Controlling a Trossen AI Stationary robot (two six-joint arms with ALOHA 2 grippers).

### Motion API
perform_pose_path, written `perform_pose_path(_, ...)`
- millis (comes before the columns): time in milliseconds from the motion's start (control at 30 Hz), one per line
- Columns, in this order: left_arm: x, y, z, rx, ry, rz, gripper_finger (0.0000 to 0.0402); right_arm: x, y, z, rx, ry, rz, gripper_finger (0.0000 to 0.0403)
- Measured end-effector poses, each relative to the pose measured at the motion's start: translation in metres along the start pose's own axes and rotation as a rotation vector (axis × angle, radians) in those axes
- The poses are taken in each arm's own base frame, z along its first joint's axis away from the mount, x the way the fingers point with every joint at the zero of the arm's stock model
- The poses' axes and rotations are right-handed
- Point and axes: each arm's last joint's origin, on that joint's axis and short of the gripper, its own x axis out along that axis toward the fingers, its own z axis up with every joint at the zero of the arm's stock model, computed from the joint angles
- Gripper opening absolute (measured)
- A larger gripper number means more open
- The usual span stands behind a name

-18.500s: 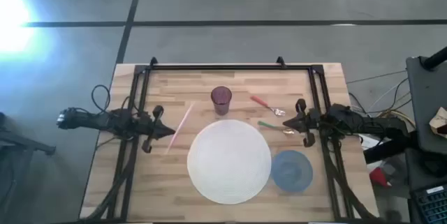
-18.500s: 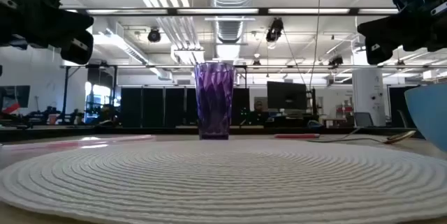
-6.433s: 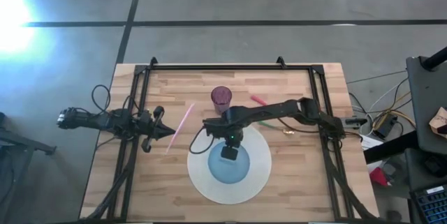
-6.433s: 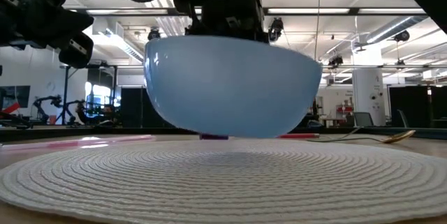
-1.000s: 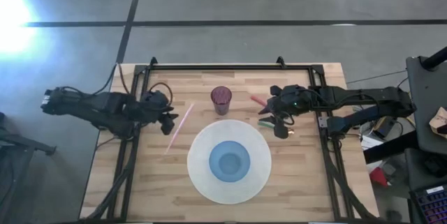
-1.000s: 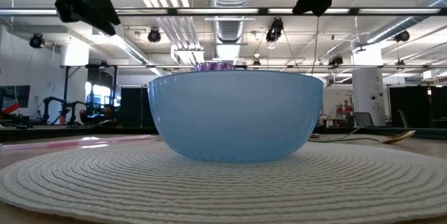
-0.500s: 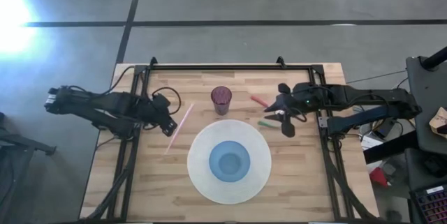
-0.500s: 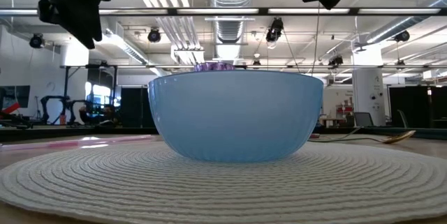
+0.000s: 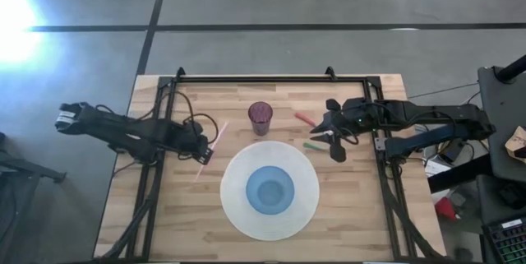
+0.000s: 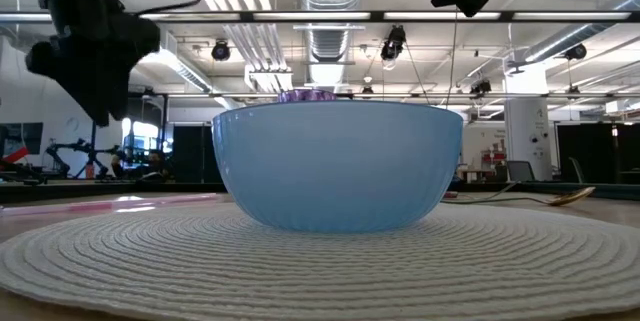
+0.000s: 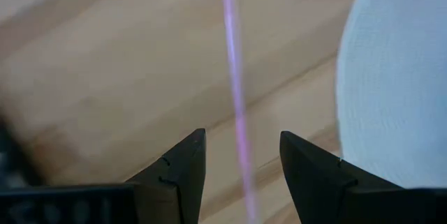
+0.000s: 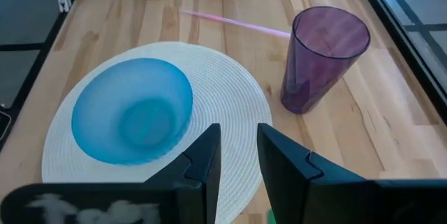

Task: Pick & Place Utensil
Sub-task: Put the straw into the cup

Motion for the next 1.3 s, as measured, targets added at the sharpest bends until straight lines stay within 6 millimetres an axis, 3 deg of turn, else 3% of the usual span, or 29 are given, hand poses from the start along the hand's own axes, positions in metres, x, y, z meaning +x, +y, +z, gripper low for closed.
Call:
perform_pose_path(200, 0.027, -0.007, -0.005, 0.003, 0.060, -0.046, 0.0175, 0.007, 0.000, -0.001, 0.000, 0.024, -0.002, 0.0095)
perform_pose_path(433, 0.041, -0.013, -0.006, 0.014, 0.103, 0.017, 0.0174, 0.008, 0.000, -0.001, -0.002, 0.029, -0.002, 0.0100)
perform_pose_path(833, 0.046, -0.037, 0.004, 0.038, 0.125, 0.034, 0.0174, 0.012, -0.001, -0.006, 0.001, 0.050, -0.003, 0.0080)
perform_pose_path(1300, 0.040, -0.032, 0.025, 0.041, 0.171, 0.087, 0.0174, 0.020, -0.002, -0.020, 0.003, 0.098, -0.007, 0.0080)
